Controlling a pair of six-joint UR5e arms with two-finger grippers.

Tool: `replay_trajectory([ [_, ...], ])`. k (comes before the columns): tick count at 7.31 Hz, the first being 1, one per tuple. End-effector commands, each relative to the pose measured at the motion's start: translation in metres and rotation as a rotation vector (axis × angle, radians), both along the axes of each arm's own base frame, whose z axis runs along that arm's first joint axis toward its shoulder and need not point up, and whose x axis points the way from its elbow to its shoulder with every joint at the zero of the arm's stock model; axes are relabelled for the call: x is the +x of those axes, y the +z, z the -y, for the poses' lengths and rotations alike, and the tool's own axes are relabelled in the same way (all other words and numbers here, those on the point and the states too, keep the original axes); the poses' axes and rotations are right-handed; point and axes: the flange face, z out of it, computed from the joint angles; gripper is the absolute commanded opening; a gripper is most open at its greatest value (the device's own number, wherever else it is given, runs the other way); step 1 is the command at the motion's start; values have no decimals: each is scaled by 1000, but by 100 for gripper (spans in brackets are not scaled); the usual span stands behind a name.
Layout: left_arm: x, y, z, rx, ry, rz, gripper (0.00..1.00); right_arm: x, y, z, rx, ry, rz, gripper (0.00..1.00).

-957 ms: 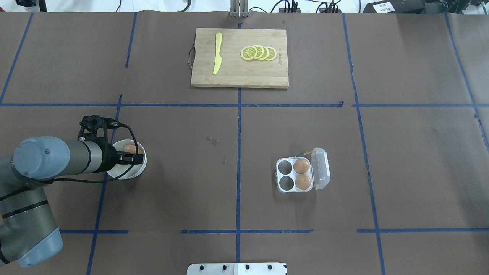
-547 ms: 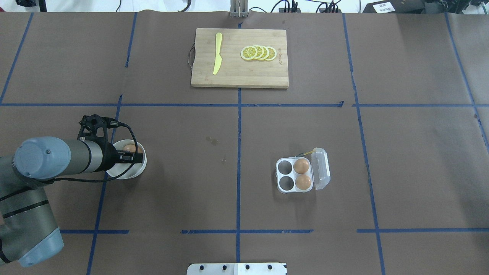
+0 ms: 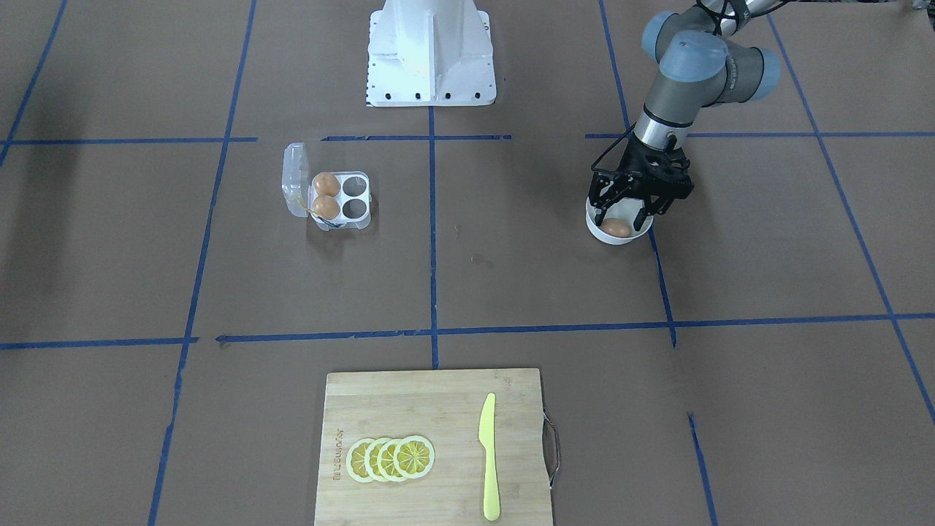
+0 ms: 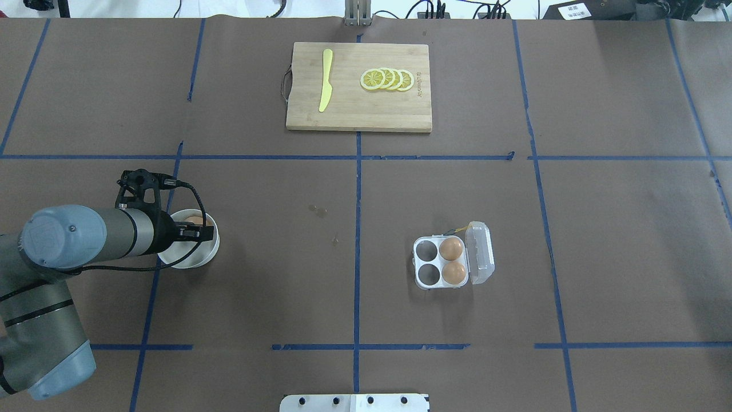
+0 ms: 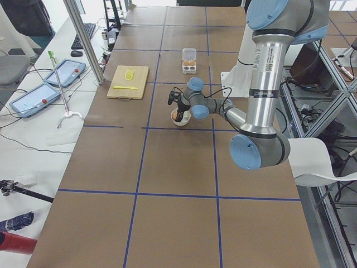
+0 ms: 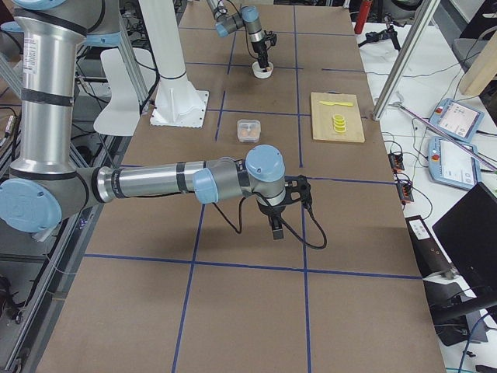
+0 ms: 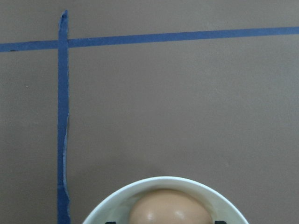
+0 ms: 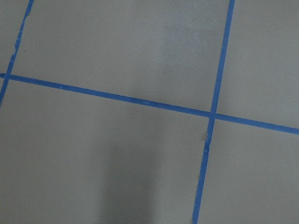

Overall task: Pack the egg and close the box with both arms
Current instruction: 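Lower the left gripper into the bowl around the brown egg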

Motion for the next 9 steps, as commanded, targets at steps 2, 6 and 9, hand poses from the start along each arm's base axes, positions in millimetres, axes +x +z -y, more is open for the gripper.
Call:
replay_trajectory([
  [2,3,-4,6,22,-30,5,76,0,0,0,0,0,0,100],
  [6,3,-2,6,20,-30,7,70,0,1,-1,0,-1,0,100],
  [9,2,-6,5,23,-31,0,43,0,0,-1,2,-2,0,100],
])
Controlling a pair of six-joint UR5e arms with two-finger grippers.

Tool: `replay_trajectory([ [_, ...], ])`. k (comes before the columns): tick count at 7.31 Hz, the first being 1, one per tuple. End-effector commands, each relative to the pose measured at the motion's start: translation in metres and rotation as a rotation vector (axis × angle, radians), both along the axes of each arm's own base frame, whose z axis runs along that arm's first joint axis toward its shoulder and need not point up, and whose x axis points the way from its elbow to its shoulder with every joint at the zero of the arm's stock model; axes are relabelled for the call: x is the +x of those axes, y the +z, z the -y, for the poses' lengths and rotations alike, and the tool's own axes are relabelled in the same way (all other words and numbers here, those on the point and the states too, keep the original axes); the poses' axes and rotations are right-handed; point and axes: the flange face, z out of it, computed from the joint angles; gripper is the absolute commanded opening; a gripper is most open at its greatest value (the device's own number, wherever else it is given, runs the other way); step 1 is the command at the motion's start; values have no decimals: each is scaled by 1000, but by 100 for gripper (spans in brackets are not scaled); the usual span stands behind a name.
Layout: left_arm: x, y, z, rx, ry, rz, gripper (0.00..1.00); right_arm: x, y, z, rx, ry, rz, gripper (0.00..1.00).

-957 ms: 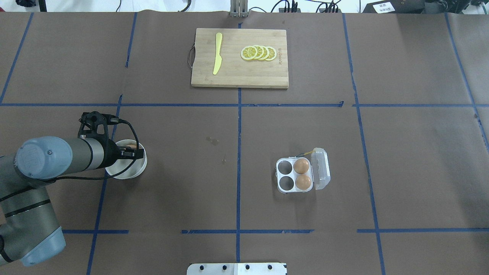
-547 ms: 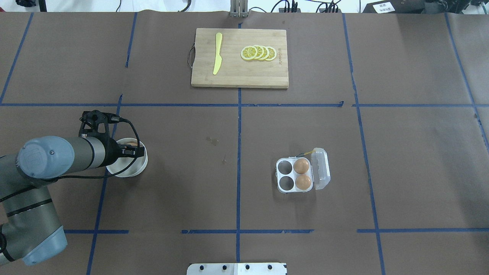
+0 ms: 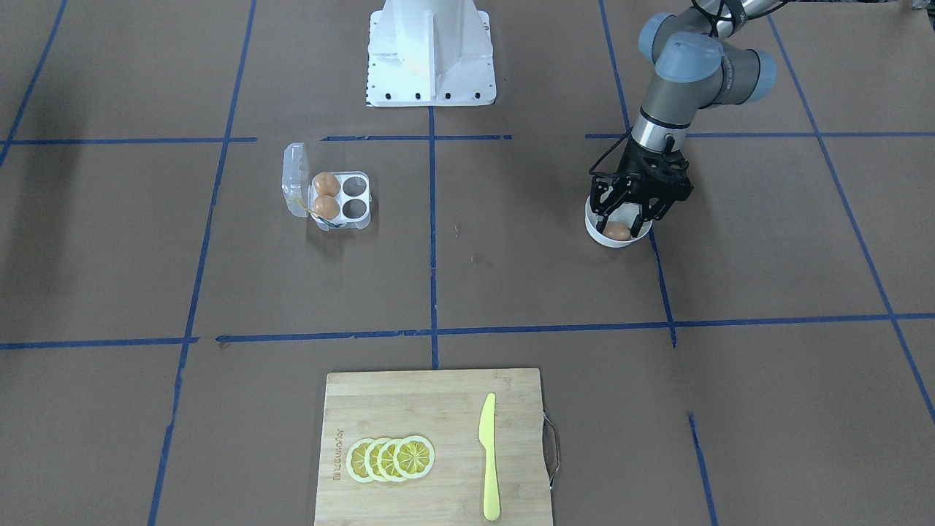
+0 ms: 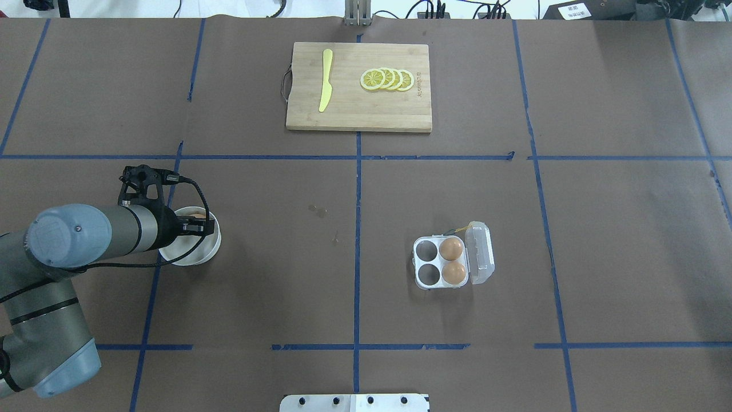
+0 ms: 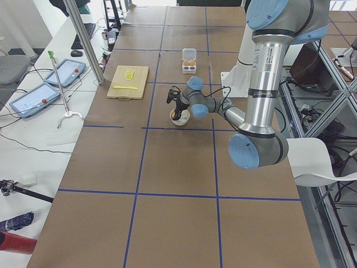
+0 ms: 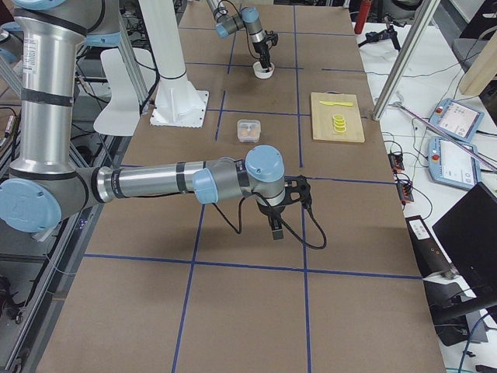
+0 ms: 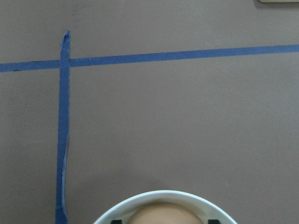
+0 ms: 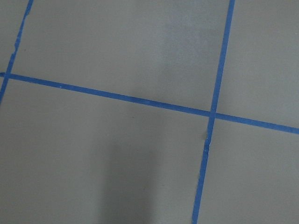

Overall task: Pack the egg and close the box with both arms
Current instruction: 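Lower the left gripper into the bowl around the brown egg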

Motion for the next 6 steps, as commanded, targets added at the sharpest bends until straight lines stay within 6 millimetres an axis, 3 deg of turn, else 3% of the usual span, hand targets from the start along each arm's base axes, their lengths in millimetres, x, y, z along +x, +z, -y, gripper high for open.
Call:
replay_trajectory([
  [1,-4,-5,-1,6,-2,-8,35,0,-1,0,3,0,0,100],
  [5,-12,-7,0,11,-8,-13,36,0,-1,0,0,1,0,100],
  [6,-10,-5,0,9,-6,-8,48,0,-1,0,0,1,0,100],
])
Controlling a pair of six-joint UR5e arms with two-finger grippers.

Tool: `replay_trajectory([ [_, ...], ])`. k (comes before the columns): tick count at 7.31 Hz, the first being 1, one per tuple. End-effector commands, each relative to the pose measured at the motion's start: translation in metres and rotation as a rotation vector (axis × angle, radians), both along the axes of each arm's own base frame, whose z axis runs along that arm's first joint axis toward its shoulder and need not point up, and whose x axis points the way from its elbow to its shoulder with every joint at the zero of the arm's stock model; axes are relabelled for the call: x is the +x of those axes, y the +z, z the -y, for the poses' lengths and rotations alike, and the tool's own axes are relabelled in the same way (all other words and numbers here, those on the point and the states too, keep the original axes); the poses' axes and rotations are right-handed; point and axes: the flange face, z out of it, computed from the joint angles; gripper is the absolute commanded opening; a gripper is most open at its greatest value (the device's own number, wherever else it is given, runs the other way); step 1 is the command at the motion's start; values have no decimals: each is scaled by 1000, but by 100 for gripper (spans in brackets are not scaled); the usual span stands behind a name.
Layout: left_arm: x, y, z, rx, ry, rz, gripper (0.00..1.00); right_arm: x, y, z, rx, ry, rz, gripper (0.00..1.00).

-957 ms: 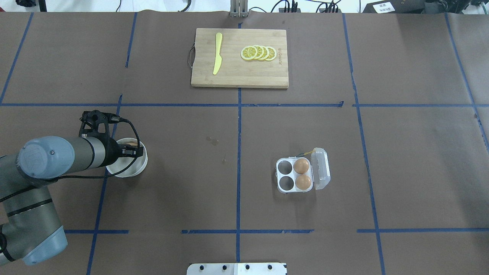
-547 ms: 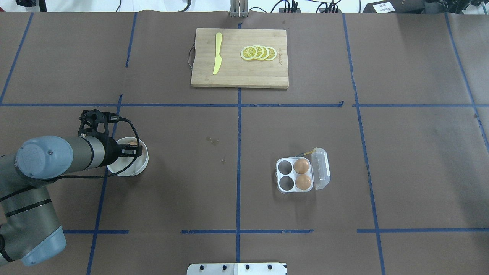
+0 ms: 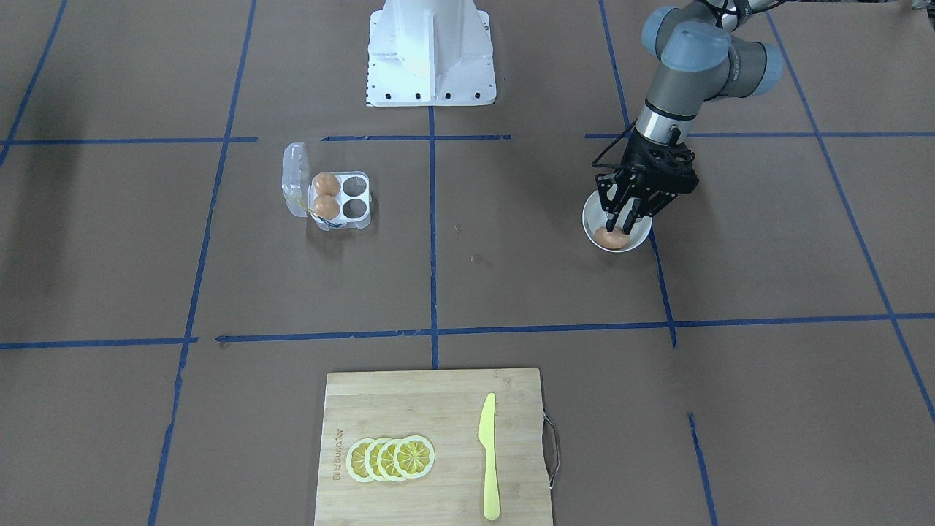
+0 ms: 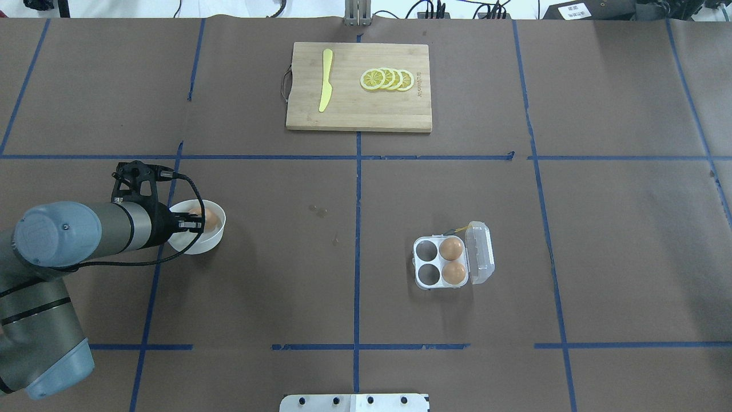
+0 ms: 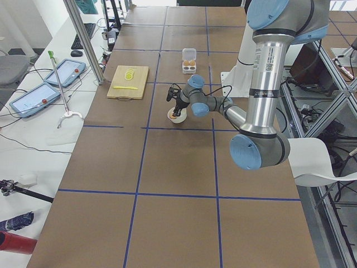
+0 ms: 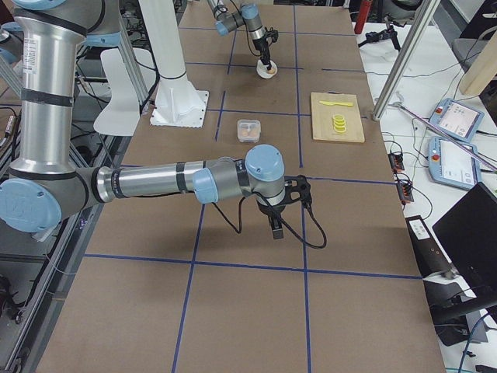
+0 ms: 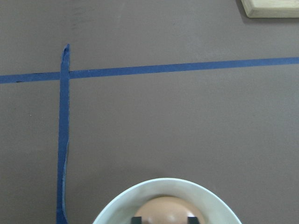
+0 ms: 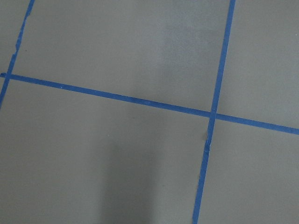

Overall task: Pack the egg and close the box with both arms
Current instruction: 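Close the left gripper on the brown egg inside the bowl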

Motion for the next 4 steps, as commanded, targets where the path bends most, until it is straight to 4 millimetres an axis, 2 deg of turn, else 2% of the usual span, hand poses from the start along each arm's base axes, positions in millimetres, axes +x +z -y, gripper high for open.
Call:
replay_trajectory([
  [1,2,3,0,-3,1,6,56,0,0,0,-1,0,0,100],
  [3,1,3,0,-4,1,7,69,0,0,0,1,0,0,100],
  [4,1,5,0,-4,0,10,69,0,0,0,1,0,0,100],
])
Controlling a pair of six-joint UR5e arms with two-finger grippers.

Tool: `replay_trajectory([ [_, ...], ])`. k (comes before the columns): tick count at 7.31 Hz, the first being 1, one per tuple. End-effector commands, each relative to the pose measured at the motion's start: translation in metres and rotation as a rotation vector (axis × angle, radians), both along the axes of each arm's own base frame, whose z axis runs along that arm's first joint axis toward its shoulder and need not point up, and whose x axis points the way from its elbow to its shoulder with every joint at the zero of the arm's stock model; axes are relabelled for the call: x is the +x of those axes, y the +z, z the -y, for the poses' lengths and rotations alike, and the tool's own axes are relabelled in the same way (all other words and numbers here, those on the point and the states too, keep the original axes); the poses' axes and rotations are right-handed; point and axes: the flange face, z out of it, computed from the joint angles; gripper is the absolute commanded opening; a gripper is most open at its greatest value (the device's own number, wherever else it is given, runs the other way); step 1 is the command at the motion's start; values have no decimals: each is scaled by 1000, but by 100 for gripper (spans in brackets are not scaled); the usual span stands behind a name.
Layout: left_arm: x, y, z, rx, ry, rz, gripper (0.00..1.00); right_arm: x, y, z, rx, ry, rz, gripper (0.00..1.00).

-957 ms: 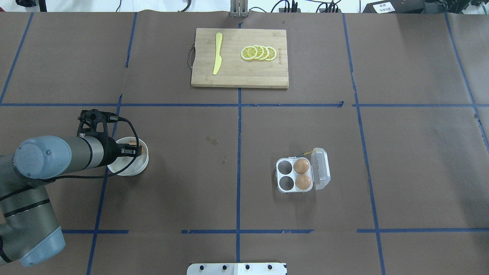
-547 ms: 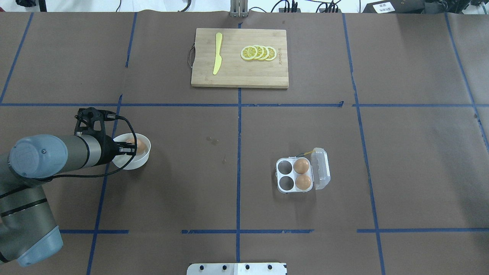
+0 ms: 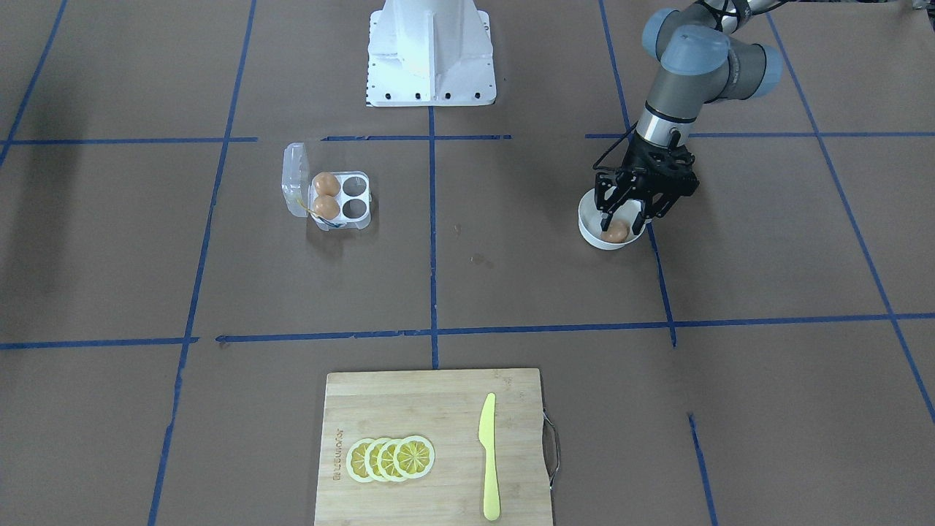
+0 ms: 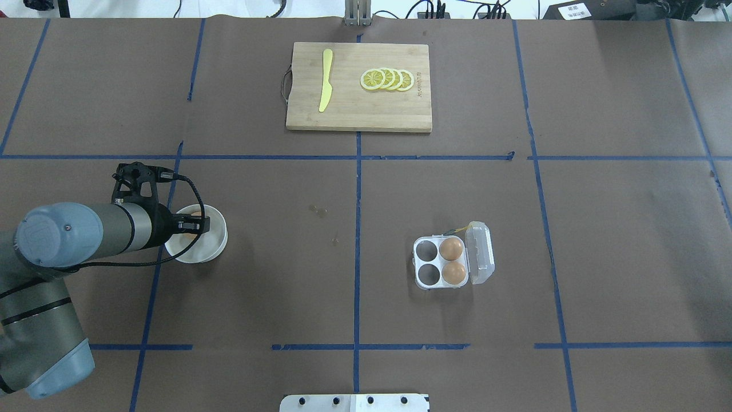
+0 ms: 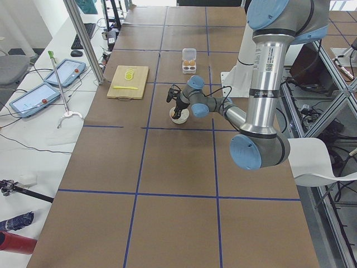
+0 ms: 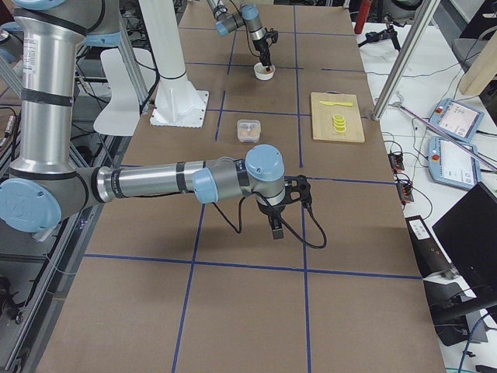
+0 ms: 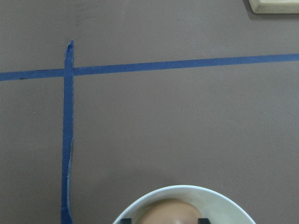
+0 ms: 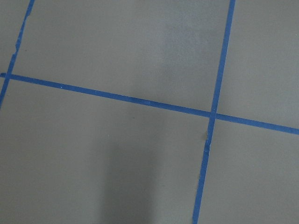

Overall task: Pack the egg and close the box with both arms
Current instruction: 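Close the left gripper on the brown egg inside the bowl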

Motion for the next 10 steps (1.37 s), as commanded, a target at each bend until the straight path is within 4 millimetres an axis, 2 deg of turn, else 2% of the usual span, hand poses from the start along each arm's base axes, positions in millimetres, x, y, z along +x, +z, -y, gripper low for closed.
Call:
replay_trajectory([
  [1,0,1,0,-2,-2,2,69,0,0,0,0,0,0,100],
  [3,6,12,0,-14,3,20,69,0,0,0,0,0,0,100],
  [10,12,6,0,-10,9,10,61,0,1,0,-3,0,0,100],
])
